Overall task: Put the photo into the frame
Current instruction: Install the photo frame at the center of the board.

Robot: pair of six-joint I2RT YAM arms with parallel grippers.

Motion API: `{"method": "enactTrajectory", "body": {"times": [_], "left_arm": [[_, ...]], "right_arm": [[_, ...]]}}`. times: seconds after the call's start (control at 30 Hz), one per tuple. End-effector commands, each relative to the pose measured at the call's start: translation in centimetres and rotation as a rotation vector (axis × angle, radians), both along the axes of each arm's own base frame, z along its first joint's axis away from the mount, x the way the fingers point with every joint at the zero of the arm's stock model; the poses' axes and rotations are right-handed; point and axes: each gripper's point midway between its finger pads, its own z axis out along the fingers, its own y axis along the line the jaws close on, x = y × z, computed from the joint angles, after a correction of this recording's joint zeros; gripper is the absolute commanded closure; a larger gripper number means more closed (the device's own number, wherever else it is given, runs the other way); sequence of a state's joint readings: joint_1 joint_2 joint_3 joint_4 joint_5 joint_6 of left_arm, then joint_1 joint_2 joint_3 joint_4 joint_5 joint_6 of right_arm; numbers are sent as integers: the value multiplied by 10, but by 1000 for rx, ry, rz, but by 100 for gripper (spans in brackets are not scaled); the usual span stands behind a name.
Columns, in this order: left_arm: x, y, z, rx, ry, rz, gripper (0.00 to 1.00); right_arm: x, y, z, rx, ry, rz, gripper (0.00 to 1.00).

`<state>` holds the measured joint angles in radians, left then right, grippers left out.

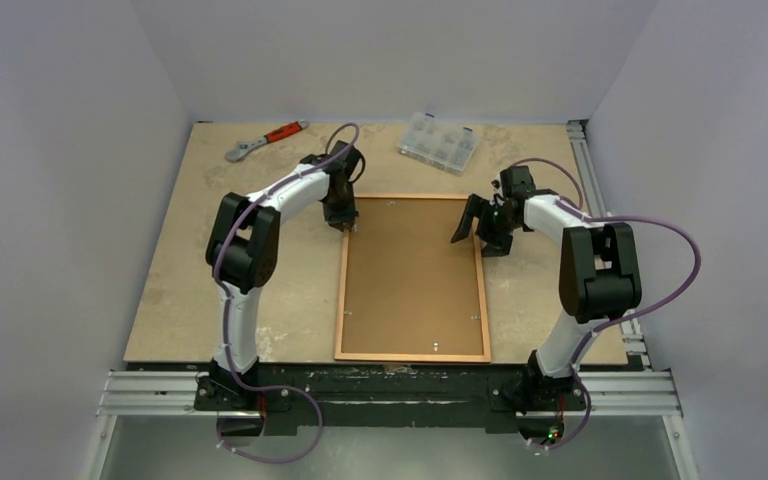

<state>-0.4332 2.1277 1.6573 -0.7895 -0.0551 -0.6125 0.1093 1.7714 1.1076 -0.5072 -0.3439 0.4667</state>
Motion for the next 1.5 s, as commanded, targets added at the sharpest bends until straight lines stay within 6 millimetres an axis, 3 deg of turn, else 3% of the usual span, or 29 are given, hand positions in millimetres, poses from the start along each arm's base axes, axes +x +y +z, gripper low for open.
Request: {"method": "enactTrajectory", "body": {"times": [0.0,0.13,0.27,0.6,0.93,1.13,1.4,1.47], "left_arm": [[8,-11,-2,-70,-44,-11,79],[2,-8,12,-83,-73,-5,54],[2,-7,27,-101,-123,8,37],[16,-16,32,-104,-140,-9,32],[25,-16,13,-40,-108,15,45],[20,-17,2,2,-75,3,51],[15,-14,-1,14,-68,-1,84],[14,-17,-1,1,-67,-9,87]], "right_arm": [[0,4,14,22,-43,23,18],[0,3,14,21,-44,21,18],[1,4,14,25,-44,23,18],[0,4,10,23,-36,27,18],[0,4,8,19,-31,31,18],[-1,3,8,18,-30,32,18],[0,4,8,21,-28,32,19],[1,4,8,22,-29,33,19]]}}
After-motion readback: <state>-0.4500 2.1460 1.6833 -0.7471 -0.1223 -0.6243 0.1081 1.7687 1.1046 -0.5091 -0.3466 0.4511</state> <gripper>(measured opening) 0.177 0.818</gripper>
